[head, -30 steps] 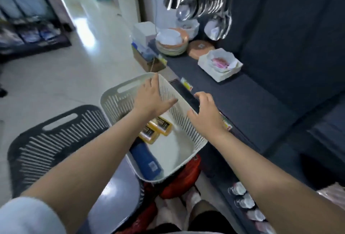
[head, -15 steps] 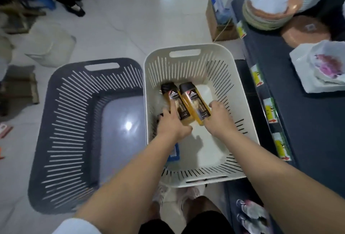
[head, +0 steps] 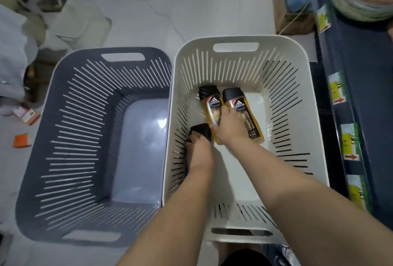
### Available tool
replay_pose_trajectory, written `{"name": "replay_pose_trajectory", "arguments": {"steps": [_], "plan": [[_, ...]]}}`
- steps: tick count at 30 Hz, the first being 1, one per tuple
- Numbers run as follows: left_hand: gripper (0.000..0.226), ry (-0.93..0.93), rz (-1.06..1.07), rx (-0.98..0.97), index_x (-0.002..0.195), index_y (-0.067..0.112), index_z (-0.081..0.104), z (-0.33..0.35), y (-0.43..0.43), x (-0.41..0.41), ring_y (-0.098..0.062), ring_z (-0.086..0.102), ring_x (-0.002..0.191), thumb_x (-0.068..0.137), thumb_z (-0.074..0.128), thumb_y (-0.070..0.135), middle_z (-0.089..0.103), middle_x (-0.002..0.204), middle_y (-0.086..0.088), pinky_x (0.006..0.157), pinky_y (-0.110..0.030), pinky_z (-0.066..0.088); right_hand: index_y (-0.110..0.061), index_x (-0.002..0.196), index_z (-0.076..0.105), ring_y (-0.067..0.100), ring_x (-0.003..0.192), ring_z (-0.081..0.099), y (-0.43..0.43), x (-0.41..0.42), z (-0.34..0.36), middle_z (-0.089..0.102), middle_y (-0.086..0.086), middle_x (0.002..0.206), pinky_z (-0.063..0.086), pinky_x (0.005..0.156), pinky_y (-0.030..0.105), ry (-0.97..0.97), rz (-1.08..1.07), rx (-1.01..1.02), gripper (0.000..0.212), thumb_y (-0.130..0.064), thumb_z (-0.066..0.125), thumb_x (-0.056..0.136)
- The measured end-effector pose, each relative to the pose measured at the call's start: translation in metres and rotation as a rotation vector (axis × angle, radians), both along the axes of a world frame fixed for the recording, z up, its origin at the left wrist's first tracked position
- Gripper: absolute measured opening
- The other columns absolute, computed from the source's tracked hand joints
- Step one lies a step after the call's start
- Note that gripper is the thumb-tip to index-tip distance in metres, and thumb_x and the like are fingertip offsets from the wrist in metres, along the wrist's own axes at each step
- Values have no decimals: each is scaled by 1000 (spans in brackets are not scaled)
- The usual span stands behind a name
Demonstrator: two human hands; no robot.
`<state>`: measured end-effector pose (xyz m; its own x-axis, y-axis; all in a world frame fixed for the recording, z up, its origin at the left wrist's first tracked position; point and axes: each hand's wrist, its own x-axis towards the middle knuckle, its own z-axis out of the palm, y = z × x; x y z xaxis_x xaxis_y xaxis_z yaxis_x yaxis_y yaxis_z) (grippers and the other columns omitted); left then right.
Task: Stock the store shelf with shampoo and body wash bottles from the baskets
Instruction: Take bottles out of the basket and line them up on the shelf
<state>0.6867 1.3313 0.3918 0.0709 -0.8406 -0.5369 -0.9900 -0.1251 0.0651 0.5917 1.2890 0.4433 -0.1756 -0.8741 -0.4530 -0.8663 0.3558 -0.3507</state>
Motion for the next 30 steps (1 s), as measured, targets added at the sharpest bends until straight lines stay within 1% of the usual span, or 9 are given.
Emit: {"name": "replay_pose_trajectory", "arguments": {"steps": [2,4,6,10,14,19,23,27,30], "plan": [[67,6,6,27,95,1,76,7,1,-3,-18,62,54,39,92,34,69,76,-8,46,-20,47,-5,133,39,35,124,42,-8,3,-9,43,17,137,38,102,45,73,-17,-17,63,-41,63,89],[65,-42,55,26,113,-2,66,29,1,-1,-24,66,73,59,85,28,67,96,-12,60,-26,52,-1,134,37,36,124,43,-14,6,-15,47,18,136,38,101,44,101,-40,-20,64,-42,60,90],[46,124,155,-25,125,-2,51,28,-1,-1,-32,61,98,86,63,19,56,117,-16,78,-35,51,2,134,36,37,122,45,-20,9,-15,51,19,132,41,97,42,112,-44,8,65,-36,60,89],[24,374,295,-36,106,4,58,27,-3,12,-31,61,86,86,60,17,63,101,-15,66,-34,50,-2,124,48,32,111,57,-15,7,-8,61,12,116,47,80,33,170,-60,95,58,-31,70,80],[44,506,371,-45,114,11,48,22,0,6,-30,61,95,80,74,22,60,105,-11,77,-42,54,-8,112,56,26,101,63,6,4,-6,63,6,108,44,68,28,268,-10,162,42,-29,71,79],[92,88,36,-139,153,9,1,24,1,3,-27,39,134,91,64,32,23,153,-13,88,-40,49,-10,113,59,27,97,65,30,0,-11,65,8,107,55,78,35,221,-120,289,59,-56,67,77],[84,-80,-22,-67,152,0,3,11,10,-2,-29,44,131,95,57,30,21,155,-19,91,-37,49,-11,113,58,26,98,65,47,2,-15,65,7,107,52,71,30,77,-315,326,62,-52,76,70],[96,-8,42,122,153,12,-12,14,5,-1,-36,44,129,92,62,24,6,156,-18,94,-46,49,-12,101,61,24,90,61,55,-6,0,66,7,102,44,64,26,-37,-395,378,62,-56,79,61],[114,111,173,325,148,25,-28,27,-5,0,-38,44,129,87,68,24,23,151,-22,100,-47,46,-14,98,55,18,73,54,67,-14,22,62,3,91,37,53,23,-185,-506,326,57,-52,79,63]]}}
